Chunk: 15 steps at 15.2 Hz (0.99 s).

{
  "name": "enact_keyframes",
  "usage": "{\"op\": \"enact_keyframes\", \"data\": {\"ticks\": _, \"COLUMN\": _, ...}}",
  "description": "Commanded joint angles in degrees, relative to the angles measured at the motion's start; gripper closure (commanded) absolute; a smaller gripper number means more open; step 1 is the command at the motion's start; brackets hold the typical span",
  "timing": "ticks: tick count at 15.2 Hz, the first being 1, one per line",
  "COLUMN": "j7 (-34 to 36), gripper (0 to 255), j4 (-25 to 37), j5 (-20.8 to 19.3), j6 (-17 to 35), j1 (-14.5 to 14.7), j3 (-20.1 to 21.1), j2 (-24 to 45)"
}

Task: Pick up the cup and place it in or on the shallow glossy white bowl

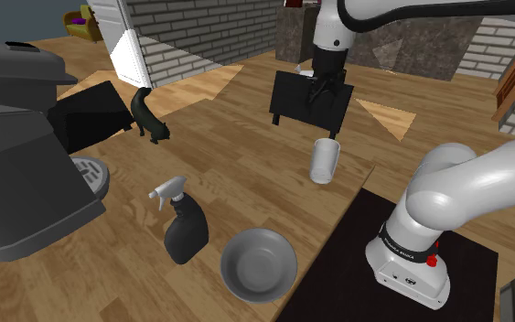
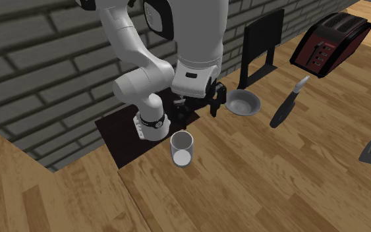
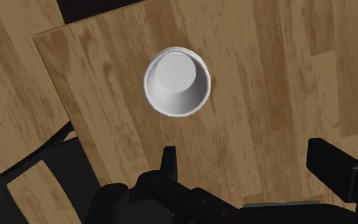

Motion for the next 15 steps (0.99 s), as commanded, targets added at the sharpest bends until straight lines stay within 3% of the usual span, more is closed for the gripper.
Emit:
{"op": "enact_keyframes", "data": {"ticks": 1, "j7": 0.0, "gripper": 0, "j4": 0.0, "j5": 0.0, "j6": 0.0, "j1": 0.0, "j3": 0.0, "j2": 0.0}}
{"op": "enact_keyframes", "data": {"ticks": 11, "j7": -7.3, "gripper": 0, "j4": -21.5, "j5": -8.1, "j6": 12.3, "j1": -4.6, "j3": -5.7, "j2": -11.5}}
{"op": "enact_keyframes", "data": {"ticks": 15, "j7": -7.3, "gripper": 0, "j4": -23.6, "j5": -8.4, "j6": 15.0, "j1": -4.7, "j3": -6.0, "j2": -10.9}}
